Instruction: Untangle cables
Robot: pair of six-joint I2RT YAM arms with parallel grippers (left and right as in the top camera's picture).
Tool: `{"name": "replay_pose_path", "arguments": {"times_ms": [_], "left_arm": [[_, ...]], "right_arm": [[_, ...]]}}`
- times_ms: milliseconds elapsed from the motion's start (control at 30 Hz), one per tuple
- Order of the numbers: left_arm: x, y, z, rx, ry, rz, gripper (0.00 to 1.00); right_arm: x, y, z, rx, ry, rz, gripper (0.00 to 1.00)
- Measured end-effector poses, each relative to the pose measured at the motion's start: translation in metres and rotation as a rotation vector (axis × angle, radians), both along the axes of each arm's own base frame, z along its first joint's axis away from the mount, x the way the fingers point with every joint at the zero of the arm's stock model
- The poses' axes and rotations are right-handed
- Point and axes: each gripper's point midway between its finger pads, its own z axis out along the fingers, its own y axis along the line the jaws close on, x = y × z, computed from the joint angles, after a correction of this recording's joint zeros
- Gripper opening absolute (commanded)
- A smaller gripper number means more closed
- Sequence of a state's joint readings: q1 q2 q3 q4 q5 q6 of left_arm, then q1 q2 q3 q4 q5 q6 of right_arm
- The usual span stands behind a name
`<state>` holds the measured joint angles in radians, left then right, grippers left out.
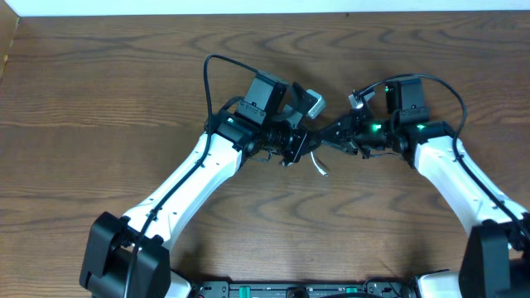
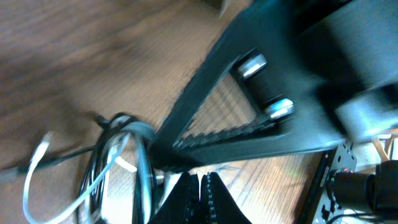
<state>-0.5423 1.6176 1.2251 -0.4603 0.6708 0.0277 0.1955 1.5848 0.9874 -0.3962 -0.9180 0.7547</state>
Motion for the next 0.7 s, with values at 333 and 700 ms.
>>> {"name": "replay_pose_path", "arguments": {"times_ms": [333, 700], "left_arm": [[0.001, -0.002, 0.002, -0.012, -0.011, -0.007, 0.08], [-0.009, 0.007, -0.012, 0.047, 0.066, 0.013, 0.15]], "right_arm": [[0.004, 0.002, -0.032, -0.085, 0.036, -0.012, 0.05], [0.010, -0.059, -0.070, -0.366, -0.014, -0.059, 0.44]]}}
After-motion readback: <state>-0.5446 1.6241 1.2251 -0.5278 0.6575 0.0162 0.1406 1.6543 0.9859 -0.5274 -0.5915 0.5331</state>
